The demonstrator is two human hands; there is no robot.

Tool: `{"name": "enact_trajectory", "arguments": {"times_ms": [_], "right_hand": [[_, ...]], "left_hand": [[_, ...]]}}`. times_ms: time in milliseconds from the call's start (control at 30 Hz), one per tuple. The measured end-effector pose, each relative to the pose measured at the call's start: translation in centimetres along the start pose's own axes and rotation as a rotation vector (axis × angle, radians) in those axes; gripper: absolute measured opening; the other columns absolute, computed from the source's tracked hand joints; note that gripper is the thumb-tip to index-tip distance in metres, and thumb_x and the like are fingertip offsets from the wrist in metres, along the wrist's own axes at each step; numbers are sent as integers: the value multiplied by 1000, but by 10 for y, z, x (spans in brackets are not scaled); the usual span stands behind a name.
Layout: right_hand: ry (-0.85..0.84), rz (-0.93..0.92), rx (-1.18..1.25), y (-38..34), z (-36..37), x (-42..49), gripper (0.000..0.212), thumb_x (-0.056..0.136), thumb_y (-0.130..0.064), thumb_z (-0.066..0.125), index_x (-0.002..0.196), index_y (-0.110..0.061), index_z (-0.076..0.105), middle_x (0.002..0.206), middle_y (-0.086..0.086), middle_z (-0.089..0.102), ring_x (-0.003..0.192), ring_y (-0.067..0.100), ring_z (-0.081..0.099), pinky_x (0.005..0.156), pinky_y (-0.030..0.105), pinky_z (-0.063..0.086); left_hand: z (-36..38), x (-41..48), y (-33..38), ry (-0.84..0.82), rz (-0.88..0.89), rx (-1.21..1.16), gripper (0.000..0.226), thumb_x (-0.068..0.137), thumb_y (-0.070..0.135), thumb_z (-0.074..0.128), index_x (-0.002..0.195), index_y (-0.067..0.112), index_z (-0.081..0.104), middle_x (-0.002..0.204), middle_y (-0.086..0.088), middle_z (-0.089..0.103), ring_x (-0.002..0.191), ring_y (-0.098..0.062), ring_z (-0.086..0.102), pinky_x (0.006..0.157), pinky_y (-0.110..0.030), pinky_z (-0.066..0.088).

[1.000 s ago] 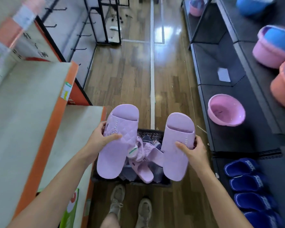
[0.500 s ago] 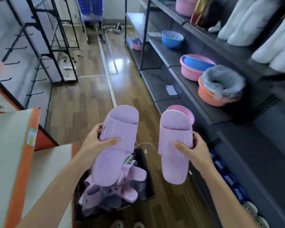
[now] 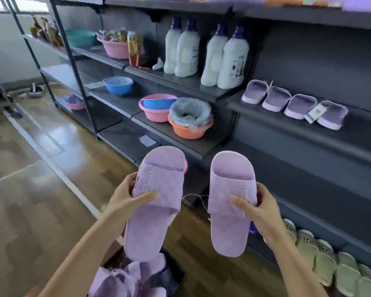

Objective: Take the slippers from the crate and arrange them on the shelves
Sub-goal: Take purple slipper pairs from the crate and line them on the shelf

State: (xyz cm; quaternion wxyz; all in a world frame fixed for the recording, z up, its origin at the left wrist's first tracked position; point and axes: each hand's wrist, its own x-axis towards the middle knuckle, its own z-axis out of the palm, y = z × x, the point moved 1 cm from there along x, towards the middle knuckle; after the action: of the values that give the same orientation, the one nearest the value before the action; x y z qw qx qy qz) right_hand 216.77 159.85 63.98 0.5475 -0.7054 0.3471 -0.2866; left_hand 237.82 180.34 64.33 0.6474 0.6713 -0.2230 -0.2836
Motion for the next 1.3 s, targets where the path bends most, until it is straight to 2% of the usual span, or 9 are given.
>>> {"name": "enact_trajectory", "arguments": {"times_ms": [100,233,333,467,633,800,1067,1200,1300], "right_hand": [[132,26,-23,-2,-39,-13,61,57,-50,81,106,-36,48,99,-18,61,88,10,62,62,22,52],[306,61,-59,5,-95,-29,55,69,-36,76,114,-31,45,101,-16,58,90,10,59,69,31,54],[396,67,-43,8,-138,-44,50,72,-29,76,110,-30,45,98,-15,57,87,9,59,61,24,50],[466,73,-55,11,-202,-66,52,70,-27,80,112,-24,49,99,-13,60,88,8,60,59,20,47],[532,88,-100,18,-283,-84,67,56,-43,75,115,-25,49,104,-10,61,91,13,61,68,31,53],[570,84,-73,33,-352,-88,48,69,-30,81,109,-28,52,102,-9,64,91,17,63,77,43,56],[620,74,-85,46,-416,-56,44,74,-24,75,111,-21,52,100,-9,63,87,11,61,66,29,52],[627,74,-36,49,-436,-21,35,75,-23,75,102,-24,53,93,-12,63,82,7,61,61,24,48],[626,55,-32,48,-451,15,28,75,-24,74,91,-33,53,92,-12,63,83,8,61,62,25,49]], "left_hand": [[40,12,14,-128,14,7,94,26,51,88,109,20,56,105,-7,66,95,-29,65,74,-39,53],[104,19,32,-301,65,38,107,24,60,86,116,16,54,106,-8,66,96,-26,65,75,-37,54],[155,19,40,-396,86,61,114,20,66,83,119,19,52,109,-3,66,97,-20,65,79,-38,56],[225,13,42,-481,78,52,109,20,60,86,118,28,50,110,2,66,96,-17,66,77,-37,56],[306,-1,41,-540,93,30,112,21,66,84,121,27,51,111,0,66,99,-22,65,83,-45,55],[377,-7,36,-576,96,-13,104,25,61,87,117,26,54,108,0,68,95,-22,67,79,-41,56],[451,15,43,-619,81,-15,94,31,52,87,115,24,56,103,0,69,90,-21,68,71,-36,56],[485,46,50,-649,66,-53,73,46,42,80,113,24,58,101,-1,70,89,-22,69,68,-34,56],[513,80,58,-675,57,-102,81,41,45,87,113,19,60,102,-6,71,91,-27,69,71,-37,55]]}}
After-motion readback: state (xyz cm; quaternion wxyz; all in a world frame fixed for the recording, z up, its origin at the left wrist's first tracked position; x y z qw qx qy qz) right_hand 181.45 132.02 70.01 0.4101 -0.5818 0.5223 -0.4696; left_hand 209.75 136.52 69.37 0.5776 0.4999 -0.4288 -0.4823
